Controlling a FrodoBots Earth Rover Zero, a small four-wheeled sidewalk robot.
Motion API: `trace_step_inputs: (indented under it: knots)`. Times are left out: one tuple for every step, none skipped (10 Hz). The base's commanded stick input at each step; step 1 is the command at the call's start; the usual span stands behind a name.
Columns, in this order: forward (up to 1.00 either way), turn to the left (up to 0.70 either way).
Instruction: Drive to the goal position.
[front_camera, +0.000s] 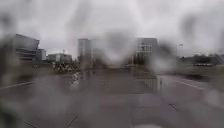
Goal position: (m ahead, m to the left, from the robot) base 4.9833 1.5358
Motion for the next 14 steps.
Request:
trace_step_inputs:
  knots:
    - [0.07, 0.0]
    - [0.07, 0.0]
    - [0.07, 0.0]
    - [0.07, 0.0]
    - [0.07, 0.0]
    - [0.08, 0.0]
    - [0.13, 0.0]
    - [0.21, 0.0]
    - [0.34, 0.0]
    - [0.36, 0.0]
    - [0.25, 0.0]
    - [0.08, 0.0]
    - [0.07, 0.0]
    - [0.07, 0.0]
